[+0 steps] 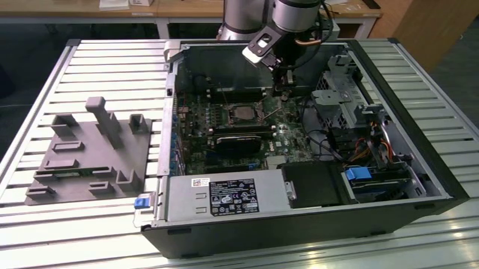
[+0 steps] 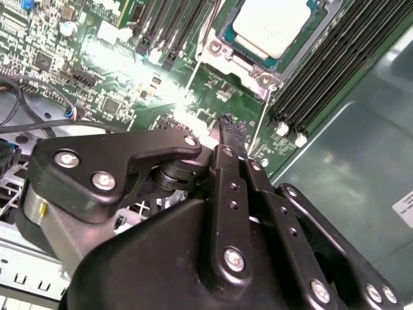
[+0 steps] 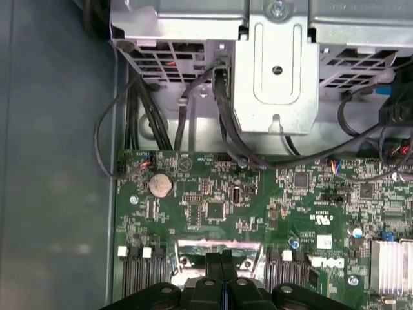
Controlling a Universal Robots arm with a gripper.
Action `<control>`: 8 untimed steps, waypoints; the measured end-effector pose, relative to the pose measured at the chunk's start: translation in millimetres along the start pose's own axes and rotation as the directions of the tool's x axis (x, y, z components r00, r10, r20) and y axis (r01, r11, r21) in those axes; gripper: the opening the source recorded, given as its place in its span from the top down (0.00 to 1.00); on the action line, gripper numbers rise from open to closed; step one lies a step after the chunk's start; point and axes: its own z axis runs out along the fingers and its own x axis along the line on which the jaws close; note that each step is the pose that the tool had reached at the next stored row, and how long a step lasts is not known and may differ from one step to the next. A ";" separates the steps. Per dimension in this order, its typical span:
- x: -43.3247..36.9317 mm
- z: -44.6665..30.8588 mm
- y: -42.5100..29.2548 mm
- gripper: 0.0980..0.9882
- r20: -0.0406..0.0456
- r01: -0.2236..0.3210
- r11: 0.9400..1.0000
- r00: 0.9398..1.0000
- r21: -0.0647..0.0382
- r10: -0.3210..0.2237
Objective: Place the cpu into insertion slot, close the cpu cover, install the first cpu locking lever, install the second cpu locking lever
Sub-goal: 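Close the cpu cover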
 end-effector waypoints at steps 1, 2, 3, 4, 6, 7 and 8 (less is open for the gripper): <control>0.0 0.0 1.2 0.99 0.000 0.000 1.000 1.000 0.000 0.000; 0.0 0.1 2.2 0.99 0.000 0.000 1.000 1.000 0.000 0.000; 0.0 0.2 3.2 0.99 0.000 0.000 1.000 1.000 0.000 0.000; -0.1 0.3 4.2 0.99 0.000 0.000 1.000 1.000 0.000 0.000; -0.1 0.4 6.0 0.99 0.000 0.000 1.000 1.000 0.000 0.000; -0.1 0.5 6.8 0.99 0.000 0.000 1.000 1.000 0.000 0.000; -0.1 0.6 7.6 0.99 0.000 0.000 1.000 1.000 0.000 0.000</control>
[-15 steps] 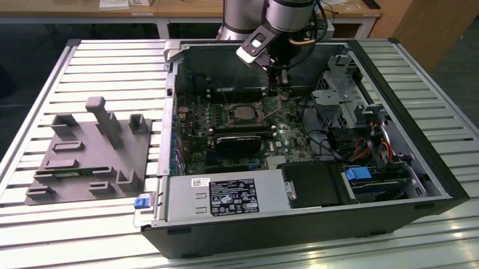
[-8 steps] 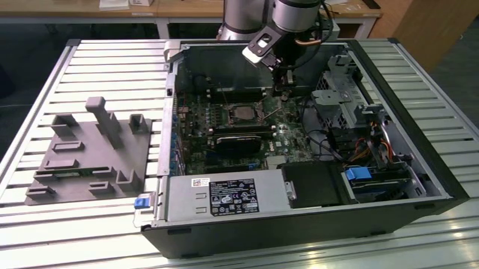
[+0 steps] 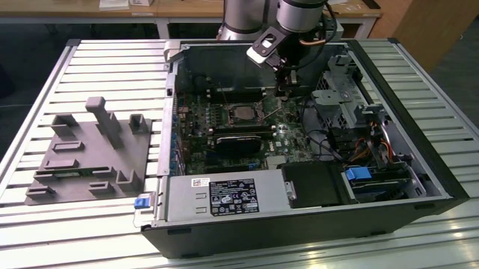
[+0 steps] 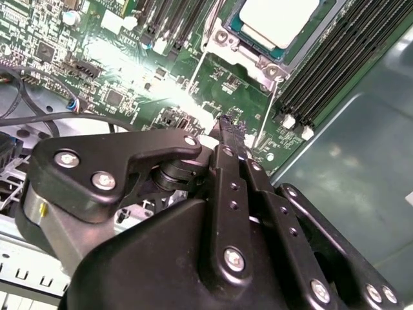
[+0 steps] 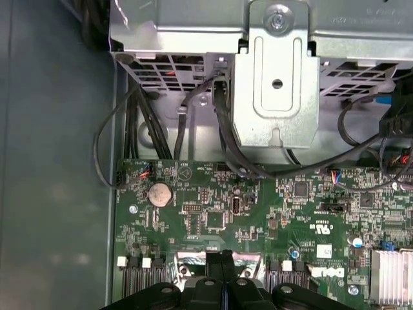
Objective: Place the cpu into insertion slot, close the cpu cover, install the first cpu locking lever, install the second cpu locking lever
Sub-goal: 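Close the cpu cover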
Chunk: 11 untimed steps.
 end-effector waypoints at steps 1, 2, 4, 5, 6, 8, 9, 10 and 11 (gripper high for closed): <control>0.0 0.1 0.8 0.99 0.000 0.000 1.000 1.000 0.000 0.000; 0.0 0.2 1.5 0.99 0.000 0.000 1.000 1.000 0.000 0.000; -0.1 0.4 3.2 0.99 0.000 0.000 1.000 1.000 0.000 0.000; -0.1 0.5 3.9 0.99 0.000 0.000 1.000 1.000 0.000 0.000; -0.1 0.6 4.5 0.99 0.000 0.000 1.000 1.000 0.000 0.000; -0.1 0.7 5.5 0.99 0.000 0.000 1.000 1.000 0.000 0.000; -0.1 0.7 5.8 0.99 0.000 0.000 1.000 1.000 0.000 0.000; -0.1 0.8 6.1 0.99 0.000 0.000 1.000 1.000 0.000 0.000; -0.1 1.0 6.6 0.99 0.000 0.000 1.000 1.000 0.000 0.000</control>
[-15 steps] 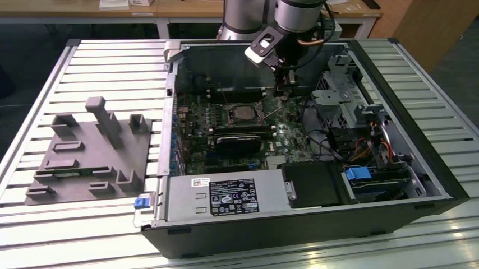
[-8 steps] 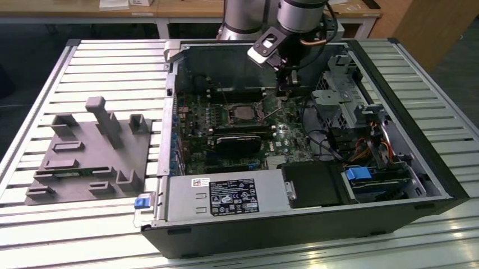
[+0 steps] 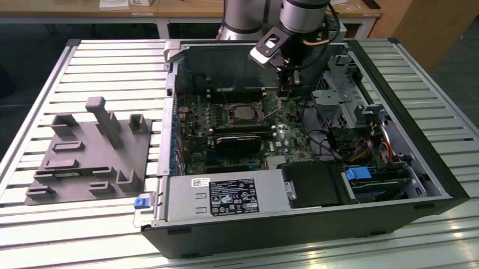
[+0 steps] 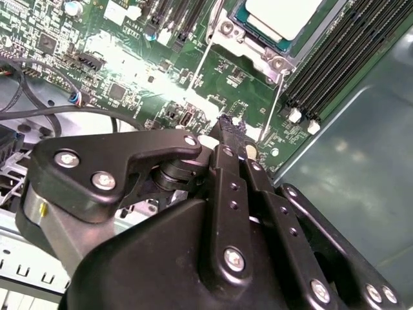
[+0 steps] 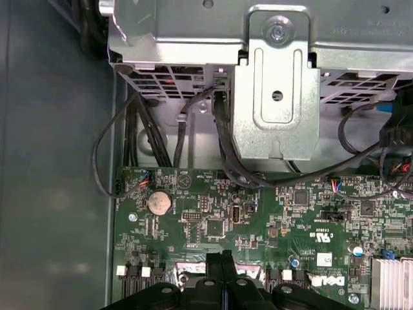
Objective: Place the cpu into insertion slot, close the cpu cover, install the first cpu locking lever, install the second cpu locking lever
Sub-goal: 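Close the cpu cover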
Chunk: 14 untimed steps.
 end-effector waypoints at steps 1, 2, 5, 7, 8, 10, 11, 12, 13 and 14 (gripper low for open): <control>0.0 0.1 0.8 0.99 0.000 0.000 1.000 1.000 0.000 0.000; 0.0 0.3 1.6 0.99 0.000 0.000 1.000 1.000 0.000 0.000; 0.1 0.8 3.1 0.99 0.000 -0.001 1.000 1.000 0.000 0.001; 0.1 1.0 3.8 0.99 0.001 -0.001 1.000 1.000 0.000 0.001; 0.2 1.1 4.3 0.99 0.001 -0.001 1.000 1.000 0.000 0.001; 0.6 1.5 5.3 0.99 0.002 -0.002 1.000 1.000 0.000 0.002; 0.8 1.6 5.8 0.99 0.002 -0.002 1.000 1.000 0.000 0.002; 1.2 1.7 6.4 0.99 0.003 -0.002 1.000 1.000 0.000 0.002; 1.6 1.8 7.0 0.99 0.003 -0.003 1.000 1.000 0.000 0.003; 1.8 2.0 7.5 0.99 0.003 -0.004 1.000 1.000 0.000 0.004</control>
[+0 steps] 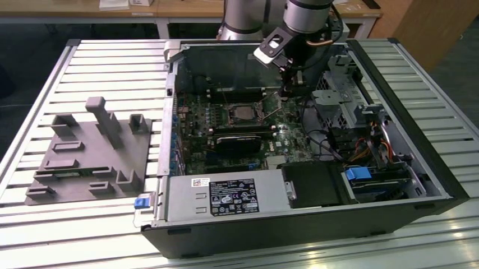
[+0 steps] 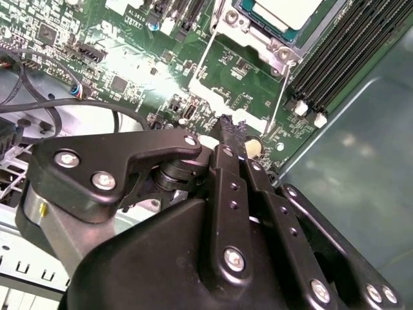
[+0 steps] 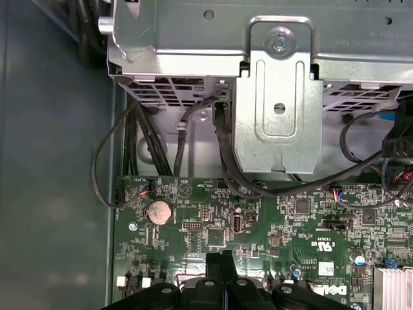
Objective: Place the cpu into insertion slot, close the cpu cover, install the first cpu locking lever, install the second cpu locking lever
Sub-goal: 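Close the cpu cover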
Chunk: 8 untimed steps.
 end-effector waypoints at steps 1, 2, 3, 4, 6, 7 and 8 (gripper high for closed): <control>0.2 0.2 0.6 0.99 0.001 -0.001 1.000 1.000 0.000 0.001; 0.3 0.4 1.3 0.99 0.001 -0.002 1.000 1.000 0.000 0.002; 0.4 0.6 1.9 0.99 0.001 -0.002 1.000 1.000 0.000 0.002; 0.5 0.8 2.6 0.99 0.001 -0.003 1.000 1.000 0.000 0.003; 0.9 1.3 4.3 0.99 0.002 -0.003 1.000 1.000 0.000 0.003; 1.1 1.6 5.2 0.99 0.002 -0.004 1.000 1.000 0.000 0.004; 1.3 1.9 5.8 0.99 0.003 -0.004 1.000 1.000 0.000 0.004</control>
